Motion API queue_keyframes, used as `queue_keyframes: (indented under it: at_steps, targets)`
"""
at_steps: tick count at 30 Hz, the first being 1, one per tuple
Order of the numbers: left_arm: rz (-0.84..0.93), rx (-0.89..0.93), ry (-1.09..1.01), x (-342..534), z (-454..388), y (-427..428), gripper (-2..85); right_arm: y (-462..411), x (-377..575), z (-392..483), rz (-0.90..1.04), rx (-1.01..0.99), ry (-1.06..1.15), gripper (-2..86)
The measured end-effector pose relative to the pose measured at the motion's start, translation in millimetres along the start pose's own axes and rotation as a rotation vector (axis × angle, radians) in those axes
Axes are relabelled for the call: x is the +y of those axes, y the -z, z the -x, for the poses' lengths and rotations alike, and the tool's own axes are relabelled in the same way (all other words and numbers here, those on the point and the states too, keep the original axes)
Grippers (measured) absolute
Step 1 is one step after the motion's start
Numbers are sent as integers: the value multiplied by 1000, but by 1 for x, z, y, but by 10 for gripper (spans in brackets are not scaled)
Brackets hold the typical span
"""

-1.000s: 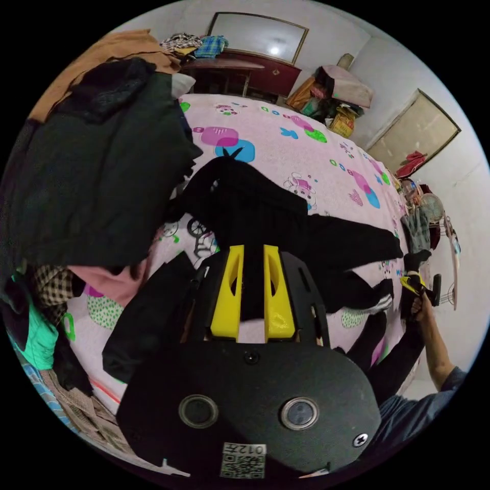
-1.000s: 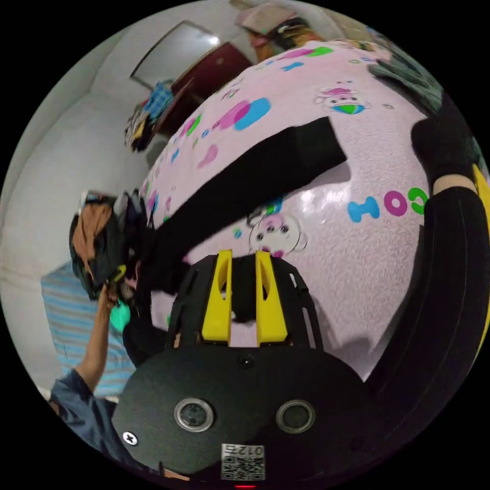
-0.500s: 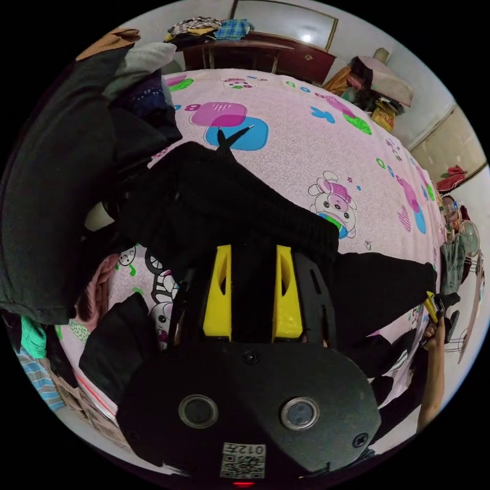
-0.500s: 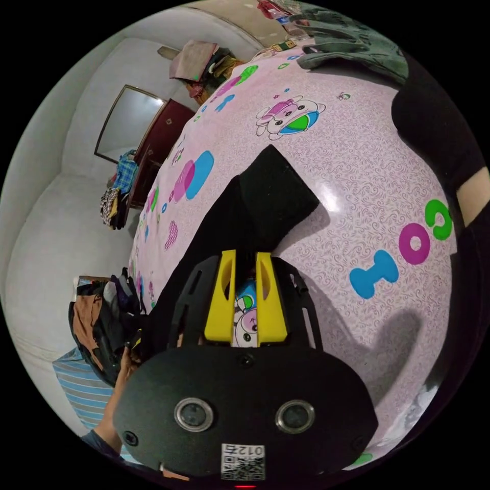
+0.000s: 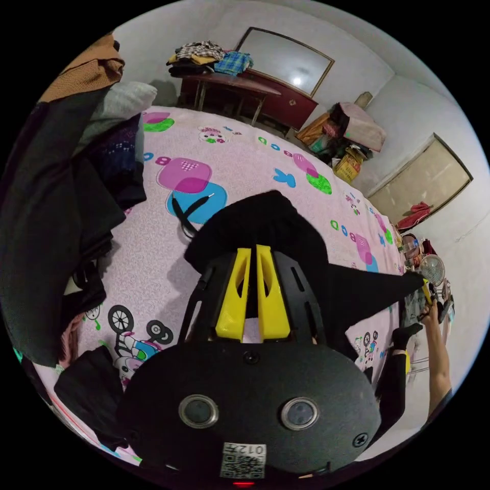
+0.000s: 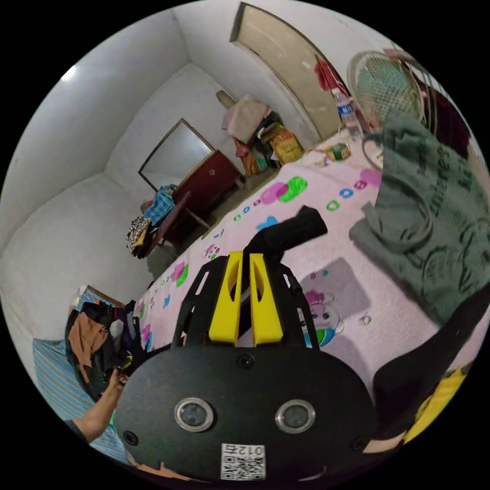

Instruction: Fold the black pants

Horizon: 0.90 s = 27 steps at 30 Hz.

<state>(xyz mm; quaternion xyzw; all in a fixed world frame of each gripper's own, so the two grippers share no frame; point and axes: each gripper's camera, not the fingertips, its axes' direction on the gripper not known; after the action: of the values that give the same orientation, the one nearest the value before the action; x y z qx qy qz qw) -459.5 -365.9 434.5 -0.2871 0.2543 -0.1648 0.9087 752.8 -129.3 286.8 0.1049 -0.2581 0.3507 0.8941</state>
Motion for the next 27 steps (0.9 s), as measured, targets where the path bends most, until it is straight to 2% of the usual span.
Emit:
queue_keyframes:
  at_steps: [4,8,10,13,15,20,24,27]
  targets:
    - [83,12,-39,5,14,-11,12,-6,17,-6,151,76,-10,20]
    - [66,108,-7,15,26,-1,25,-15,68,10,350,-20,107,40]
    - [44,124,-38,17,25,7,34,-20,115,37,539,-76,236,57]
    - [36,49,-107,11,20,14,54,-20,176,74,772,-68,418,82]
    - [58,53,-119,1,20,11,75,-18,206,94,844,-37,531,96]
    - [67,-97,-77,-22,22,-1,116,-20,258,131,891,23,704,134]
    - [67,-103,-34,-40,28,-8,130,-23,277,158,844,125,834,133]
    - [99,-126,-96,-62,19,-17,136,-24,287,175,816,144,904,132]
